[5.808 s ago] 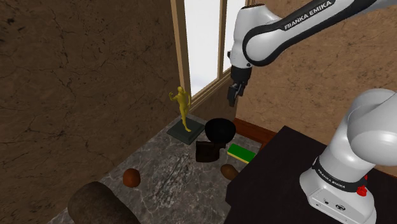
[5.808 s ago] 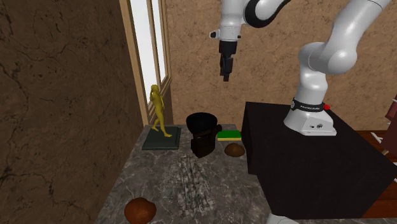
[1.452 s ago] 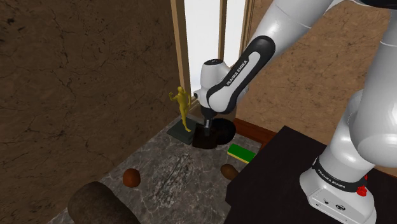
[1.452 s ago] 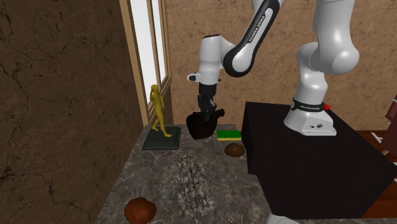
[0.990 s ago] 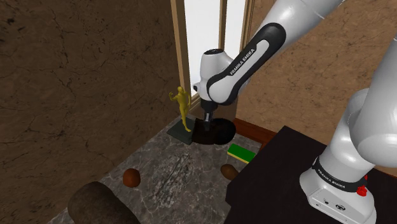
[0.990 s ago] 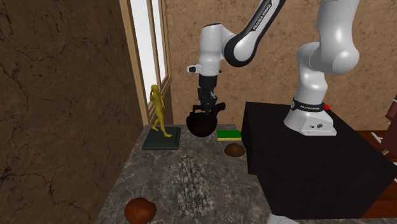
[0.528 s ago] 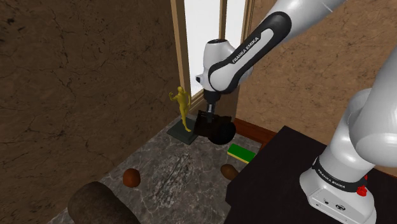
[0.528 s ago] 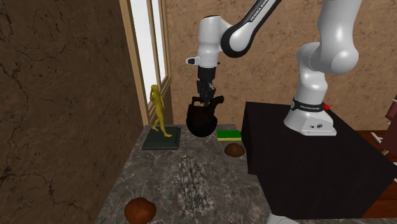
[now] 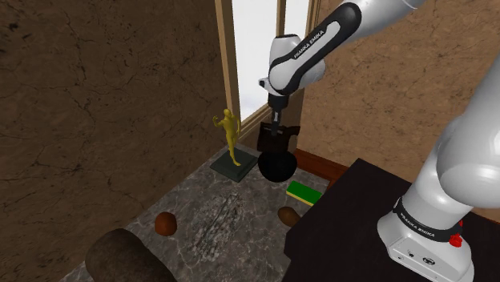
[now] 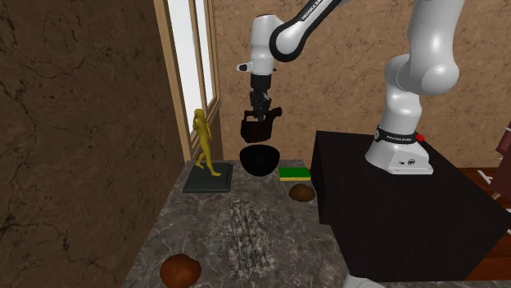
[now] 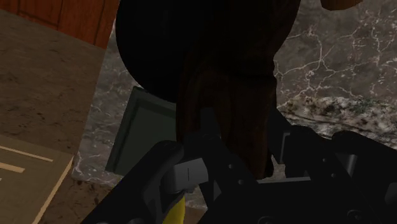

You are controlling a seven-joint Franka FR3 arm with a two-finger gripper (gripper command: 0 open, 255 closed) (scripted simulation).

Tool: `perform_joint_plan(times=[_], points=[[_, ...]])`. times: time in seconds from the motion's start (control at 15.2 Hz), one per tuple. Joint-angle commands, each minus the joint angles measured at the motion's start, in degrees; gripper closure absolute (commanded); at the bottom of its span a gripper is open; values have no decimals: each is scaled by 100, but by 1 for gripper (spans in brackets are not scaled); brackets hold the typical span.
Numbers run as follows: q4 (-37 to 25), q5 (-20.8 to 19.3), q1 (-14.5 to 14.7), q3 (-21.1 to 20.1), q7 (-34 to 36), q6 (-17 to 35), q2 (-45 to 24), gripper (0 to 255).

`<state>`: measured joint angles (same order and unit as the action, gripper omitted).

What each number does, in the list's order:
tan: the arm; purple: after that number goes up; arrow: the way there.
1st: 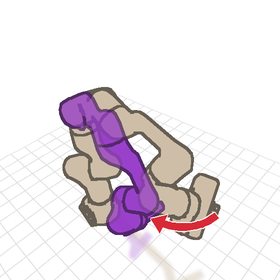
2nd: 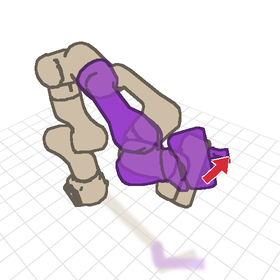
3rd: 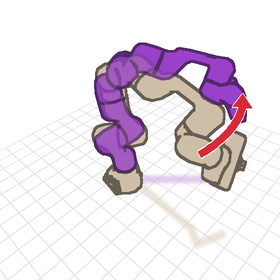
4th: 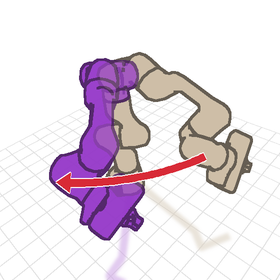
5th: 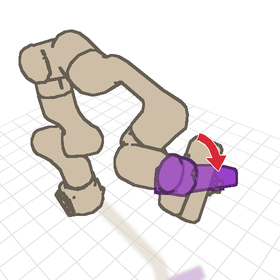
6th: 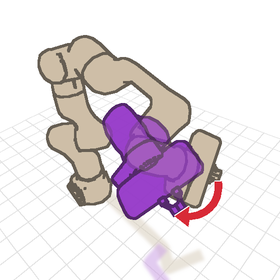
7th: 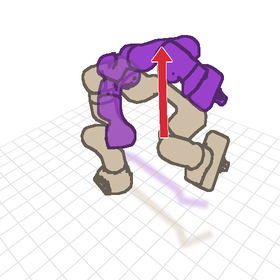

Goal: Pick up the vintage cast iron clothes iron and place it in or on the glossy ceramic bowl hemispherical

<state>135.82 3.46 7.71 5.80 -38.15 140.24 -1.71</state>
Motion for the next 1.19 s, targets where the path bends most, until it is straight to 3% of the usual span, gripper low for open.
perform_joint_plan(times=[0.0,1.12], points=[[-187,30,-187,172,-383,-177,-21,255],[16,411,-231,76,-691,1088,-1100,255]])
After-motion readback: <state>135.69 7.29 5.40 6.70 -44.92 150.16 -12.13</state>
